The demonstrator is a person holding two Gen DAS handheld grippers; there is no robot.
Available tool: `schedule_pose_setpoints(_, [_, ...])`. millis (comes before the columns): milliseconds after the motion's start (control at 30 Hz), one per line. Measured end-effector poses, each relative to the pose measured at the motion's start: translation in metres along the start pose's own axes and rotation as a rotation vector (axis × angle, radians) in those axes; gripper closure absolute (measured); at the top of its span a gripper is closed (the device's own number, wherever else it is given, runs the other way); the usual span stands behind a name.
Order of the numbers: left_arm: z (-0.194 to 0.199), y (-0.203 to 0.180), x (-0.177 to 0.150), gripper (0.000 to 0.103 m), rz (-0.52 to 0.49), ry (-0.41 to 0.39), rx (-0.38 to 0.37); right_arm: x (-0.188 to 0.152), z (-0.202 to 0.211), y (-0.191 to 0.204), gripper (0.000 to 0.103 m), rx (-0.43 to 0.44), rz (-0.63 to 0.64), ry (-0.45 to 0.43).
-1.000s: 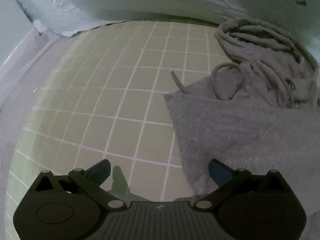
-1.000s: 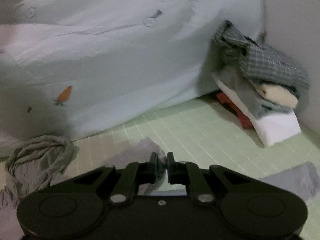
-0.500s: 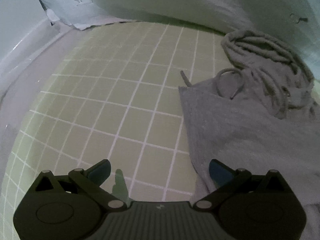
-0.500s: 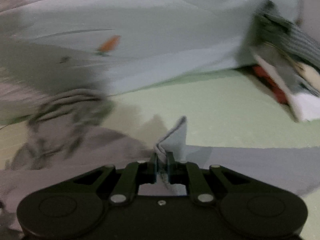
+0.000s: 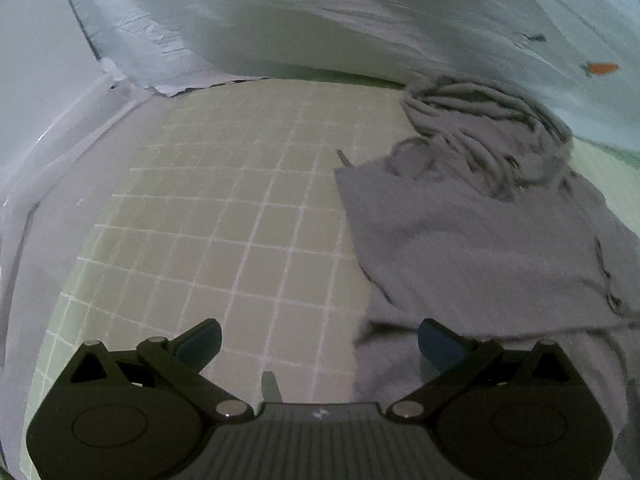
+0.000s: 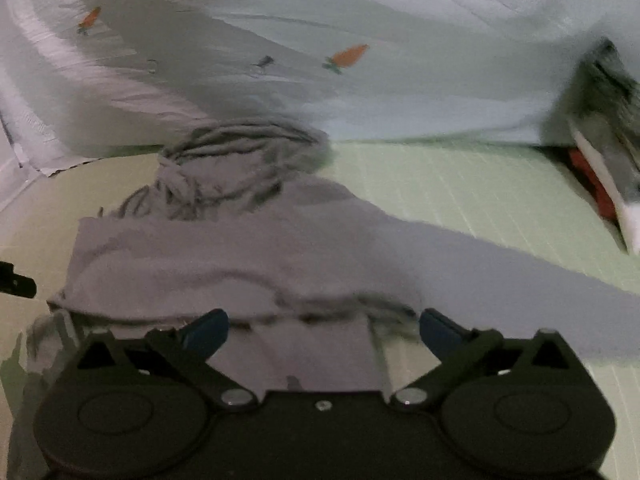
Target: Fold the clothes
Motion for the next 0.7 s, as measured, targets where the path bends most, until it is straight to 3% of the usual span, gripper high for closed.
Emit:
schedule_pose_setpoints(300, [0.019, -0.061, -0.011, 0.0, -0.041, 0.0, 0.002, -0.023, 0.023, -0.065, 0.0, -0.006, -0.05, 0.032])
schedule_pose_setpoints(533, [0.014, -0.128, -0.008, 0.0, -0.073, 0.015, -0.042, -0.007, 0.01, -0.128, 0.0, -0.051, -0.103, 0.014])
schedule_pose_setpoints(700, [0.003, -0.169, 0.015, 0.0, -0.118, 0.01, -0.066, 0.008, -0.009, -0.171, 0.0, -0.098, -0.152, -0.003])
Point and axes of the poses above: each gripper's, at about its wrist camera, not at the fingertips, and z roughly against the way its jaws point, y to its left, x to its top, the point moved 10 cm from there along -z, roughly the way its jaws point, and after that the axes turned 9 degrees about -z, right-handed, at the moved point
